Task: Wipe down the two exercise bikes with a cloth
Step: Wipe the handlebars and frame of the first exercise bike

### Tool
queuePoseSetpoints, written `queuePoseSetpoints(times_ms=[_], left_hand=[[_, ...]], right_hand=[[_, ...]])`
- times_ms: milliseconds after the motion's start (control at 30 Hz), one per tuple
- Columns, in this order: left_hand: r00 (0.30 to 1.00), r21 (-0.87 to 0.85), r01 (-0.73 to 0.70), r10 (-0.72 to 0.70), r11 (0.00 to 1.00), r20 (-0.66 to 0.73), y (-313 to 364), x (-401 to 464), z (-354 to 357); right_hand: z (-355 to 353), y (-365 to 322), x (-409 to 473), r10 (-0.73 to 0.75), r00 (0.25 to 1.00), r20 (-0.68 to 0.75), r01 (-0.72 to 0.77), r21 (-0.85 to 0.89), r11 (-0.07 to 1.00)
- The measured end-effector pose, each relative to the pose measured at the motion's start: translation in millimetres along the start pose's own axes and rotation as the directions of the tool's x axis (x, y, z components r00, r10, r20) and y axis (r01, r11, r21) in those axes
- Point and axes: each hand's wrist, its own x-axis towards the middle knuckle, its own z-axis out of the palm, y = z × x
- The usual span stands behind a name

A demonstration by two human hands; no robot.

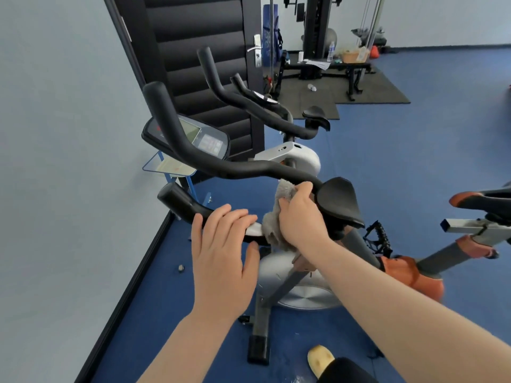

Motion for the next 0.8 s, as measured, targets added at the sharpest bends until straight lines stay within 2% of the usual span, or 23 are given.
queuePoseSetpoints(times_ms=[33,67,100,133,200,433,567,700,800], left_hand=[[1.0,0.004,-0.001,0.001,1.0,0.002,0,0,0],[1.0,0.01,-0.007,0.007,1.0,0.008,0,0,-1],[1.0,0.012,-0.016,0.016,1.0,0.016,-1,-1,-1],[1.0,0.011,-0.023,0.023,1.0,0.019,-2,-1,-2],[1.0,0.006,-0.026,0.026,1.0,0.017,-3,-1,-1],[0.999,0.02,-0.032,0.031,0.999,0.034,-2,-1,-3],[0.998,0.019,-0.038,0.037,0.999,0.051,-4,-1,-4],[0.998,0.018,-0.034,0.033,0.999,0.054,-3,-1,-4],[0.997,0.035,-0.038,0.036,0.999,0.07,-3,-1,-5]], right_hand=[[-2,2,5,0.08,0.997,-0.022,-0.078,0.081,0.994],[3,1,5,0.144,0.99,-0.007,-0.137,0.258,0.956],[7,-2,-2,0.239,0.971,0.017,-0.213,0.518,0.828],[5,-6,-11,0.287,0.958,0.012,-0.221,0.668,0.711],[6,-13,-23,0.336,0.941,-0.037,-0.181,0.785,0.593],[10,-6,-14,0.426,0.903,0.052,-0.181,0.946,0.27],[17,-16,-33,0.436,0.9,0.01,-0.154,0.943,0.296],[7,-3,-8,0.469,0.882,0.046,-0.22,0.92,0.323],[8,-3,-6,0.454,0.891,0.024,-0.189,0.928,0.322]])
